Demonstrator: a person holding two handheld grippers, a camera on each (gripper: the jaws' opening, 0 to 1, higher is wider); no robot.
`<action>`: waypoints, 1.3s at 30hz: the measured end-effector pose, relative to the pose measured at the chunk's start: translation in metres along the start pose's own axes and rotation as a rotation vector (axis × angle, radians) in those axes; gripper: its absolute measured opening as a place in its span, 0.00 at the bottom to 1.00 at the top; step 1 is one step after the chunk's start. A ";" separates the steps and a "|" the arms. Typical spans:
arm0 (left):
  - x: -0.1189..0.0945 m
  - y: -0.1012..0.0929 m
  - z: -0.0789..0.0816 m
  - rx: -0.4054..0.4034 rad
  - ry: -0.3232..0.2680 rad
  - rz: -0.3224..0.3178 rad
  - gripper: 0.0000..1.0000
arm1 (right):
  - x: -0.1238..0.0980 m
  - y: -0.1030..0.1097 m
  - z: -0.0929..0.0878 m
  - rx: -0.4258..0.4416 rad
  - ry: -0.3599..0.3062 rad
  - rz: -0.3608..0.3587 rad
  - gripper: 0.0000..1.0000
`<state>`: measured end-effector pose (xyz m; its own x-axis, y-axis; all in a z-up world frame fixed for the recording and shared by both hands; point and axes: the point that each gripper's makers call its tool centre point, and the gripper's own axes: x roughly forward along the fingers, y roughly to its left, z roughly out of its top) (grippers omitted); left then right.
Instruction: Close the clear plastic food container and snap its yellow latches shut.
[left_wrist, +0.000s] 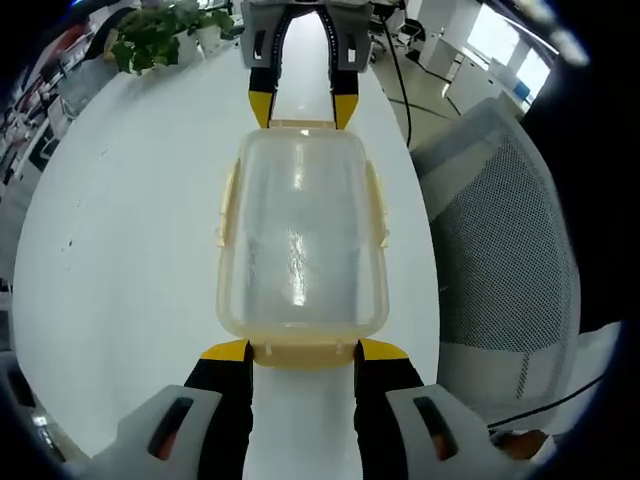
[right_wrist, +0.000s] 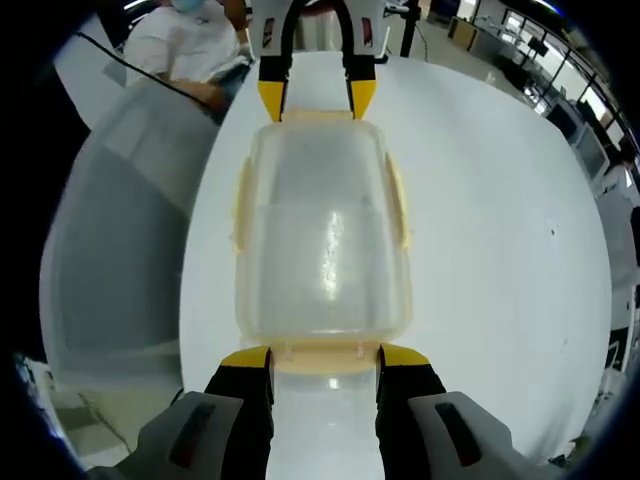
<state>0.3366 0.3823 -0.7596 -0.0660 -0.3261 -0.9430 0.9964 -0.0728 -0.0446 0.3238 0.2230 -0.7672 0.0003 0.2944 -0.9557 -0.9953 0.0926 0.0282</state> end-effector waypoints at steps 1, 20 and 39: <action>0.001 0.000 0.001 0.000 0.000 0.000 0.38 | 0.000 0.000 -0.001 -0.001 0.000 0.001 0.38; 0.013 -0.006 0.023 -0.004 -0.007 -0.006 0.38 | -0.005 0.005 -0.026 0.001 0.025 0.006 0.38; 0.023 -0.007 0.038 -0.010 -0.018 -0.013 0.38 | -0.012 0.006 -0.043 0.000 0.038 0.005 0.38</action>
<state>0.3263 0.3393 -0.7686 -0.0797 -0.3419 -0.9363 0.9959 -0.0675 -0.0601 0.3135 0.1794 -0.7683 -0.0081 0.2586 -0.9660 -0.9952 0.0917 0.0328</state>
